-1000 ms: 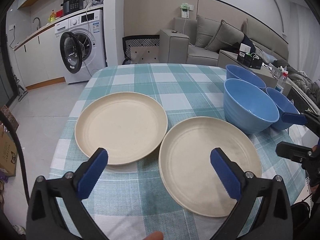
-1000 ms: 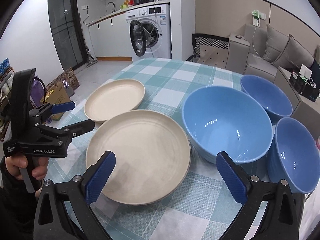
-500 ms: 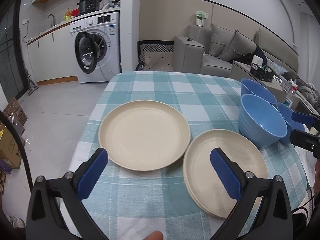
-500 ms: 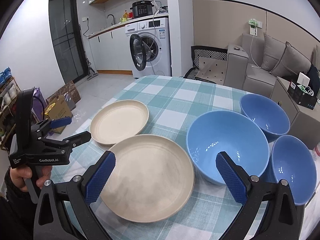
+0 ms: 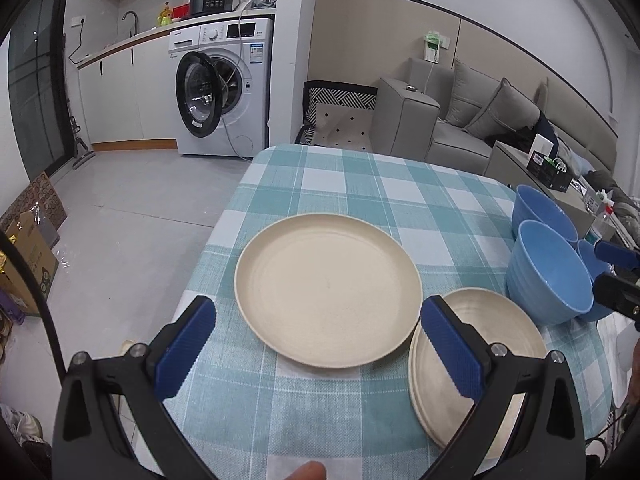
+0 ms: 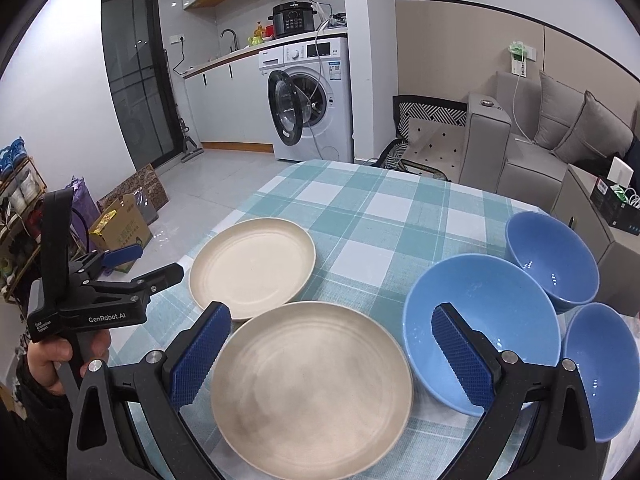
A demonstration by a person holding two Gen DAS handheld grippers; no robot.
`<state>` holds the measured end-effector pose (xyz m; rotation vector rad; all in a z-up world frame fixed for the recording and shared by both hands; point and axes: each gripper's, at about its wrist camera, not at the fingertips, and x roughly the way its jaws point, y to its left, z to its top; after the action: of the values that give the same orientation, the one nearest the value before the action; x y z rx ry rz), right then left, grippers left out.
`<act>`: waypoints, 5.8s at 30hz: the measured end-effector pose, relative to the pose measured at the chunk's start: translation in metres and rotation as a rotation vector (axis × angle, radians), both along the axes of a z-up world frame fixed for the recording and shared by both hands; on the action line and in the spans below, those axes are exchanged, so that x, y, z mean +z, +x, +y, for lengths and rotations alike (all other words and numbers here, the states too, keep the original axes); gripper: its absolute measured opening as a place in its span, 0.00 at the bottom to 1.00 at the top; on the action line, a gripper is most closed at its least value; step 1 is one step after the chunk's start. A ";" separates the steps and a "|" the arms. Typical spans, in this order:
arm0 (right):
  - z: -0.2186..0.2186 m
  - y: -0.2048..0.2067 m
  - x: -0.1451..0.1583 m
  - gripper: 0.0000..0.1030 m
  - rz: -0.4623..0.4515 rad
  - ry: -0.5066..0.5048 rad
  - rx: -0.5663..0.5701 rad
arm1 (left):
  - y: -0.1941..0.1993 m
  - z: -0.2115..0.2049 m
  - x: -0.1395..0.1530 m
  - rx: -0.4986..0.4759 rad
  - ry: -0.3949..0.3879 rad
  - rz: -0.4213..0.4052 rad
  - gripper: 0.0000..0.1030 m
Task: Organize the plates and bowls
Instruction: 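Pull both grippers back and move them to the other cream plate's rim, then close both grippers on the cream plate rim, then lift the cream plate and carry it over the other plate with both grippers, then lower the plate onto the other cream plate and open both grippers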
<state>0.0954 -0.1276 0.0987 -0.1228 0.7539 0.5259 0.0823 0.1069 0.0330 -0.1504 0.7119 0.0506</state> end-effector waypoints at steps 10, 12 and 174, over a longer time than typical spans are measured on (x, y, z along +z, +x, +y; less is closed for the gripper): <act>0.028 0.029 -0.007 0.99 0.032 -0.020 0.007 | 0.020 0.022 -0.010 0.054 0.012 0.025 1.00; 0.034 0.034 -0.010 0.99 0.043 -0.025 0.013 | 0.022 0.026 -0.015 0.069 0.011 0.033 1.00; -0.029 0.020 -0.060 0.22 0.142 -0.011 -0.145 | -0.011 -0.066 -0.022 -0.226 -0.002 0.066 0.29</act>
<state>0.1152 -0.1565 0.0387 -0.0408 0.8975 0.3952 0.0712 0.0408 0.0110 -0.0696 0.7911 -0.1620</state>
